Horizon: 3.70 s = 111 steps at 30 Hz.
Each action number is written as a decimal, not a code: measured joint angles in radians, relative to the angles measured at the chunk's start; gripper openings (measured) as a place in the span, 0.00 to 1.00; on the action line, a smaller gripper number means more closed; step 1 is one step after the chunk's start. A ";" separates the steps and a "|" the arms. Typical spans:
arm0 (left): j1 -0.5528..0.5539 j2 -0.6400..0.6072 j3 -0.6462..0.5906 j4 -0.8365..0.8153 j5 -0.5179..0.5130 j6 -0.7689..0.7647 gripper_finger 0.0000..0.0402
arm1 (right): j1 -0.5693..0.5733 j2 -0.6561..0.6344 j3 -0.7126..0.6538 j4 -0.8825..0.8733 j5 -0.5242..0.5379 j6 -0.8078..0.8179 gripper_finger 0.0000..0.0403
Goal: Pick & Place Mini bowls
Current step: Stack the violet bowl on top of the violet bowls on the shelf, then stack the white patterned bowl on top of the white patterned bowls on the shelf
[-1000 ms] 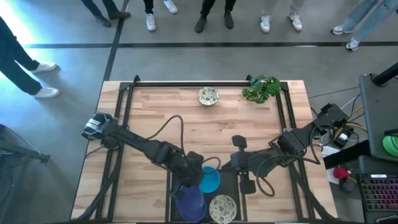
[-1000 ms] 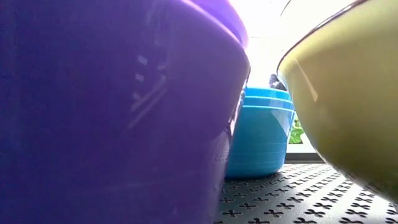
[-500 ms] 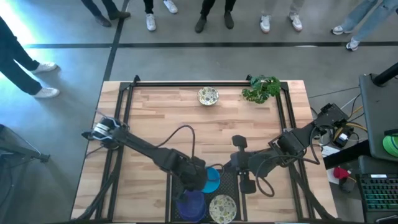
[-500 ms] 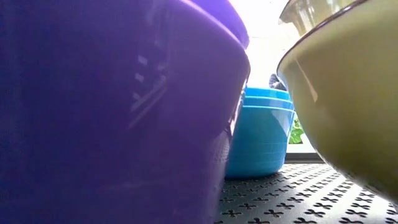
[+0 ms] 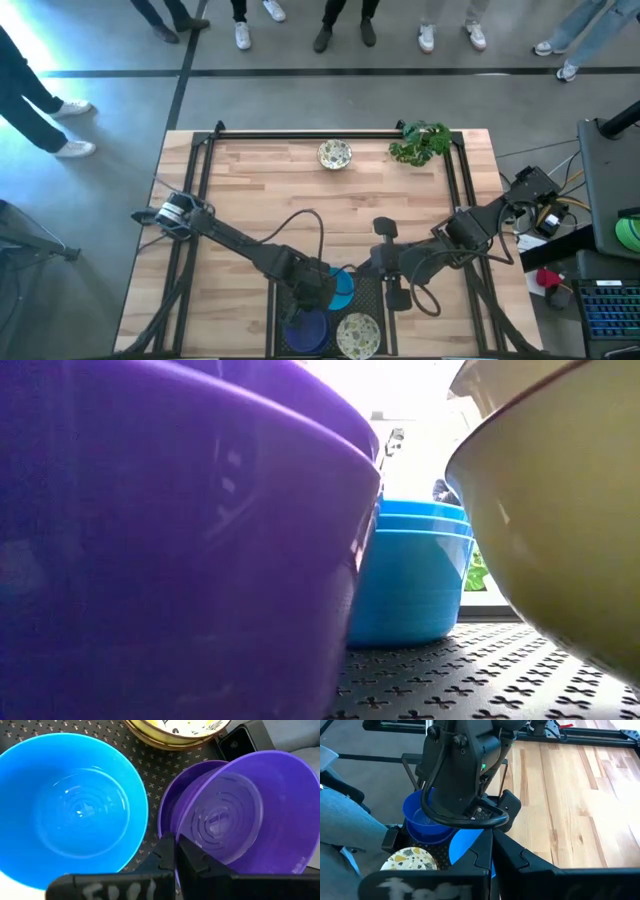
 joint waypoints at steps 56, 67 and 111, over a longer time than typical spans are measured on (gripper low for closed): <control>-0.036 -0.005 0.081 0.017 -0.035 0.240 0.01 | 0.000 0.000 0.000 0.003 0.001 0.000 0.02; -0.035 -0.006 0.010 0.077 -0.036 0.236 0.00 | 0.000 0.000 0.001 0.003 0.001 0.000 0.02; -0.028 -0.289 0.001 0.044 -0.415 0.240 0.00 | -0.040 -0.006 0.001 -0.004 0.032 0.000 0.02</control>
